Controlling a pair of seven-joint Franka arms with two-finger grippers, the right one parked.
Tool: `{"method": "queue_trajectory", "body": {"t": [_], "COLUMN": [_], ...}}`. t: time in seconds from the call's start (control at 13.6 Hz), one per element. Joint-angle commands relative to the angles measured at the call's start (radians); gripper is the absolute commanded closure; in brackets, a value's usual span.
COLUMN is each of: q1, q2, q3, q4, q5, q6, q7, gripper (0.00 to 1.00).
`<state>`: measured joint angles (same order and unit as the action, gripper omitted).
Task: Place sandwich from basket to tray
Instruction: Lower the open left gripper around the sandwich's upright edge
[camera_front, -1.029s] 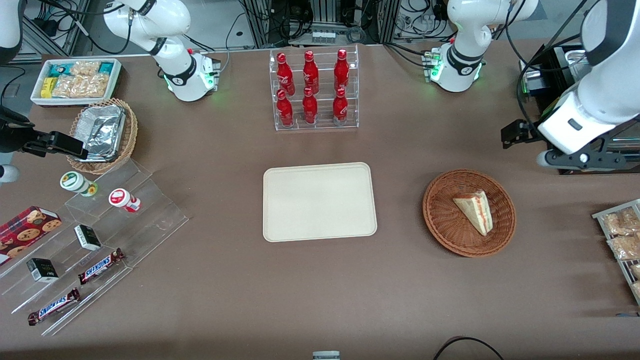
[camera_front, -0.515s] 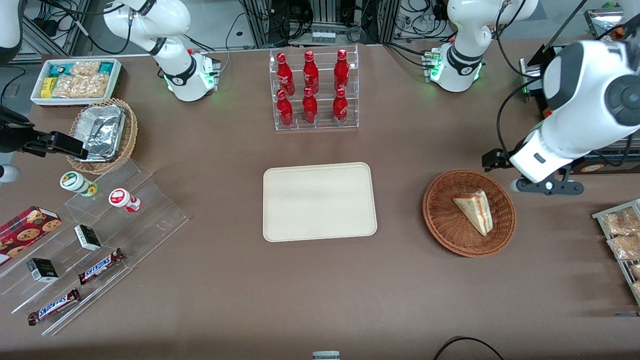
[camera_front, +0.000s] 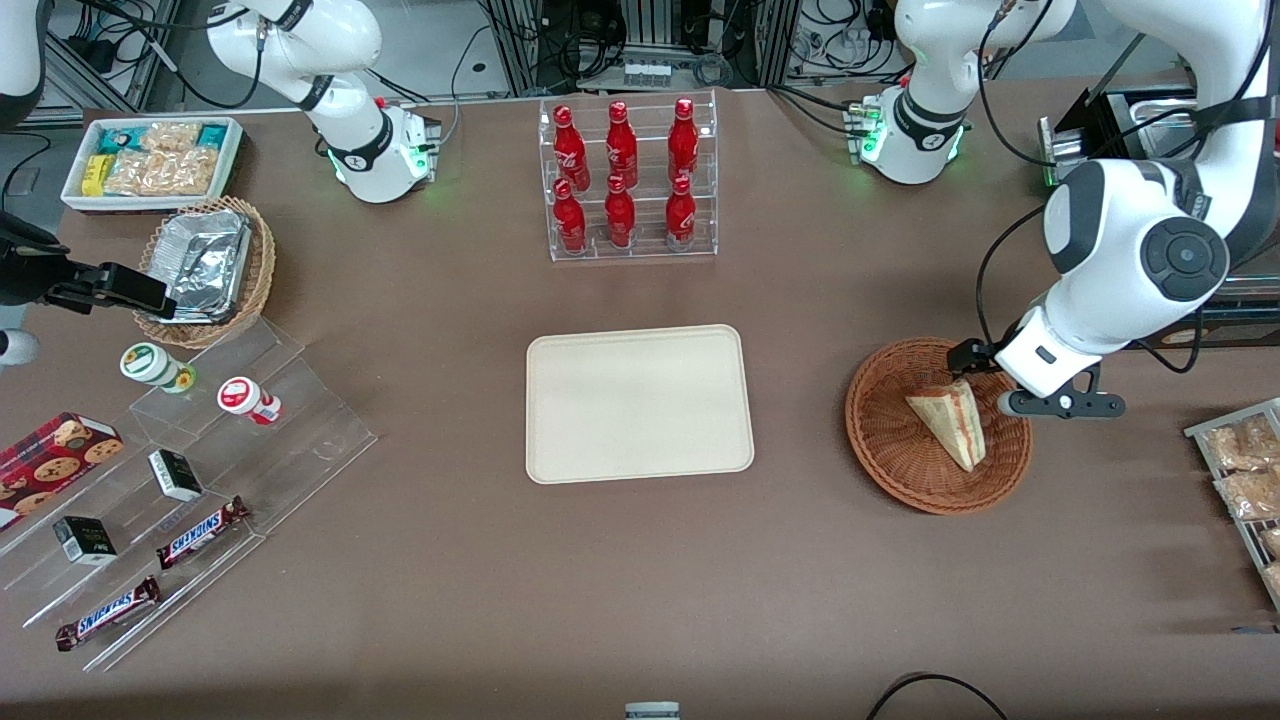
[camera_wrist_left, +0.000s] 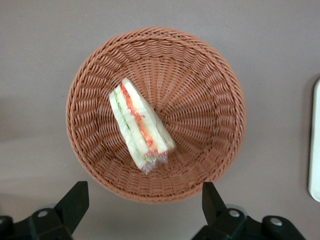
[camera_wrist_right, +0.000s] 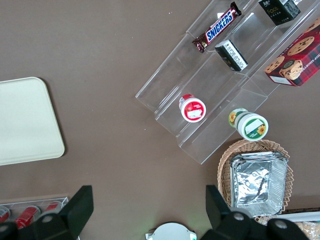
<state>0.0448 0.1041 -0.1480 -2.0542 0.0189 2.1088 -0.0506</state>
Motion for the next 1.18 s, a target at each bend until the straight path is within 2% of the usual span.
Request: {"method": "queue_trajectory", "body": {"t": [0.0, 0.29, 0.74, 1.1], "q1": [0.02, 0.03, 0.029, 0.026], "q2": [-0.003, 0.0, 0.002, 0.032], "q3": [-0.005, -0.007, -0.007, -0.007], "q4": [-0.047, -0.049, -0.119, -0.136], "q5": [-0.002, -0.013, -0.014, -0.017], "q6": [0.069, 0.073, 0.184, 0.234], "q7": [0.012, -0.058, -0.398, -0.589], "gripper": [0.0, 0.0, 0.0, 0.0]}}
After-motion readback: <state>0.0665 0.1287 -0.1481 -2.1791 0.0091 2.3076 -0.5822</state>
